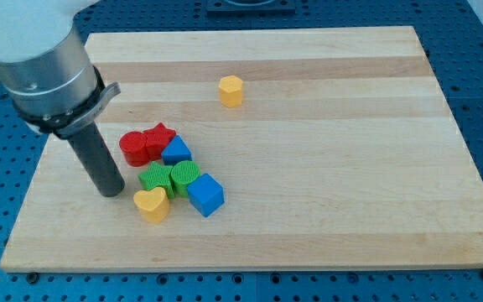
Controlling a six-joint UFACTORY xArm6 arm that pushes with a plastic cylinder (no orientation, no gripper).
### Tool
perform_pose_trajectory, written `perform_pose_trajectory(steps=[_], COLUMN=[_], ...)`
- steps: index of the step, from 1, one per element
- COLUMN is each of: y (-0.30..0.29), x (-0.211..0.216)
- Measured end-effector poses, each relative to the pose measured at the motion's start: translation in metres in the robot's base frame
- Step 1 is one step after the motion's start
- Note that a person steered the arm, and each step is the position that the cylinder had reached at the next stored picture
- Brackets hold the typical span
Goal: Slightly push the yellow heart towards blue cube
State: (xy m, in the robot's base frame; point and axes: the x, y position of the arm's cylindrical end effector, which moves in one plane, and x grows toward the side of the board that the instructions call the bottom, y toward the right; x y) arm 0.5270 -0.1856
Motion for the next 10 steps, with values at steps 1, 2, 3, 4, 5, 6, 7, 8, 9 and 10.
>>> perform_pose_trajectory(steps=[1,2,3,4,5,6,7,8,9,10], y=[0.032,0.045,0.045,0.021,-0.003,-0.004,-0.004,-0.003,0.004,0.031], x=[0.006,0.007,0.007,0.014,0.022,0.040,0.044,0.048,0.044,0.037])
